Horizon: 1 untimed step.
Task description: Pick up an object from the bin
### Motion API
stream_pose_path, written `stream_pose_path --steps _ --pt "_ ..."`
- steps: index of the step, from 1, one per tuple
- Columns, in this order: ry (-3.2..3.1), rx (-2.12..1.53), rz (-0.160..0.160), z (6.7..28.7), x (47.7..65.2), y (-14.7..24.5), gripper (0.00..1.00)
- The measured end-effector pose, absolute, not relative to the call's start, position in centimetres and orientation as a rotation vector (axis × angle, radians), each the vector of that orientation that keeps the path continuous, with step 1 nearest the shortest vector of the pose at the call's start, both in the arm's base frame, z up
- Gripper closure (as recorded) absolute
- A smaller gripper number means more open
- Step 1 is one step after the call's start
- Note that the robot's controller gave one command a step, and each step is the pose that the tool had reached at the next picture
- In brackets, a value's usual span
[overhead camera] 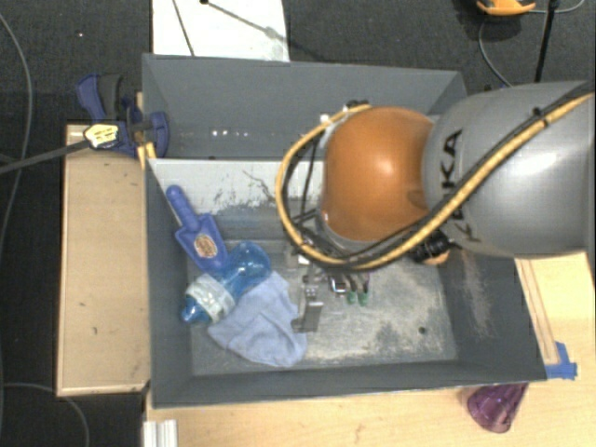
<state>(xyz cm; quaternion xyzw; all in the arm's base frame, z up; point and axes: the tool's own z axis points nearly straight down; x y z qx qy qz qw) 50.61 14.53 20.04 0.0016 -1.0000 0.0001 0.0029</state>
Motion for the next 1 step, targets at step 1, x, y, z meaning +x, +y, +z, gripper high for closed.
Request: stream_pose_path --steps 1 --pt "-3.144 -0.004 -0.002 20.46 50.81 14.45 0.0"
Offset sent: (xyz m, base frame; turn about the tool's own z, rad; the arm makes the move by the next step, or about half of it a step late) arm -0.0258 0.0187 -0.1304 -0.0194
